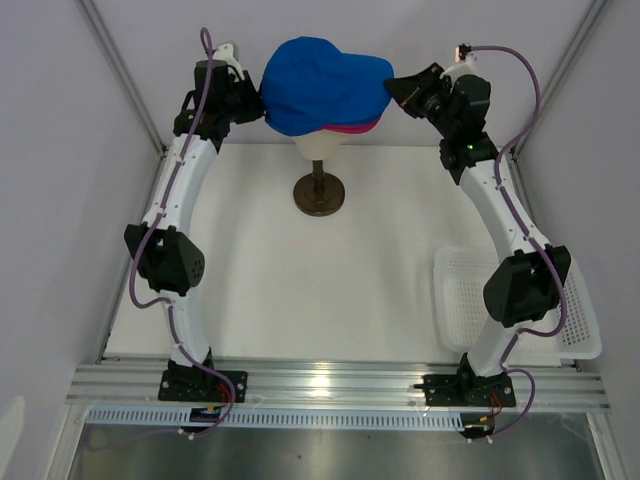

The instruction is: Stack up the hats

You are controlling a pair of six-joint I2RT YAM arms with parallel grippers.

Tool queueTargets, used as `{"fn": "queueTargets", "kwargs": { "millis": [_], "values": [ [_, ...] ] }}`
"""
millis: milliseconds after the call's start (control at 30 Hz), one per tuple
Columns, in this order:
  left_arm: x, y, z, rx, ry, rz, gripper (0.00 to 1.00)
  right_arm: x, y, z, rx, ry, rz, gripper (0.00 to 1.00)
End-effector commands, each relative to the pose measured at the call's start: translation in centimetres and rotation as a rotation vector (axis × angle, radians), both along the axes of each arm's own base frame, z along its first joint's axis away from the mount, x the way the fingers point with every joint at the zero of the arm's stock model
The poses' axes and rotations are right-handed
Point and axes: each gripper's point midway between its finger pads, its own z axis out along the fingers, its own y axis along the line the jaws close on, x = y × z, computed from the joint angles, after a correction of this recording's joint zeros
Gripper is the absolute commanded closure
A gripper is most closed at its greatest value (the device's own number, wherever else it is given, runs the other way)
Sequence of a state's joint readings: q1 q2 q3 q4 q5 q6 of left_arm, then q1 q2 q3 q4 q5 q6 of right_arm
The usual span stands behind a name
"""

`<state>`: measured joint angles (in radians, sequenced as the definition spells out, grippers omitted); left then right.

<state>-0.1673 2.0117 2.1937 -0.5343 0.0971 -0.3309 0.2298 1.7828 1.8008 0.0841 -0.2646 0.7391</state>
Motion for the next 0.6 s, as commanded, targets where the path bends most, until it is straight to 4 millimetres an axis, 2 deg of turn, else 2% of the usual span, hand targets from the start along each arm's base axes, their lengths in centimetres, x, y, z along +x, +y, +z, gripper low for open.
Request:
{"fn": "queueTargets", "kwargs": {
  "millis": [0,67,100,133,200,267,300,333,367,400,500,533,567],
  "values": [
    [-1.3,1.5,4.7,0.016,-0.077,0.031,0.70,1.2,-0.7,-7.9,-0.148,0.197,-0.006,0.82],
    [-1.4,1.6,5.1,0.013,-0.085,0.040,0.67,1.0,-0.4,-8.2,-0.160,0.205,0.021,0.76],
    [-1.6,1.8,5.3,0.015,-0.089,0.045,0.64,0.9,-0.3,-8.0,-0.162,0.203,0.031,0.67],
    [-1.8,1.9,5.7,0.018,-0.096,0.049,0.55,1.0,-0.3,-8.1,-0.164,0.211,0.038,0.65],
    [-2.3,2.4,6.9,0.029,-0.123,0.062,0.45,0.7,-0.4,-8.2,-0.179,0.218,0.061,0.55],
    [-2.6,2.5,8.7,0.034,-0.168,0.056,0.29,0.6,-0.7,-7.0,-0.187,0.200,0.070,0.50],
    [-2.7,3.0,9.3,0.038,-0.177,0.064,0.22,0.5,-0.8,-6.5,-0.205,0.185,0.070,0.43],
    [-3.2,3.4,10.9,0.041,-0.202,0.073,0.20,0.4,-1.0,-5.2,-0.211,0.158,0.067,0.39],
    [-3.3,3.8,11.1,0.045,-0.202,0.083,0.18,0.1,-1.3,-4.8,-0.220,0.155,0.069,0.30],
    [-3.5,4.4,11.4,0.043,-0.205,0.091,0.15,-0.1,-1.5,-4.0,-0.235,0.135,0.070,0.25],
    [-4.8,5.9,12.9,0.040,-0.226,0.107,0.10,-1.4,-2.0,-1.1,-0.261,0.075,0.075,0.11],
    [-5.7,6.3,13.8,0.041,-0.241,0.115,0.07,-1.8,-2.2,-0.4,-0.266,0.060,0.075,0.09],
    [-6.0,6.7,13.8,0.046,-0.239,0.120,0.05,-2.3,-2.4,0.3,-0.267,0.046,0.081,0.07]
  ]
}}
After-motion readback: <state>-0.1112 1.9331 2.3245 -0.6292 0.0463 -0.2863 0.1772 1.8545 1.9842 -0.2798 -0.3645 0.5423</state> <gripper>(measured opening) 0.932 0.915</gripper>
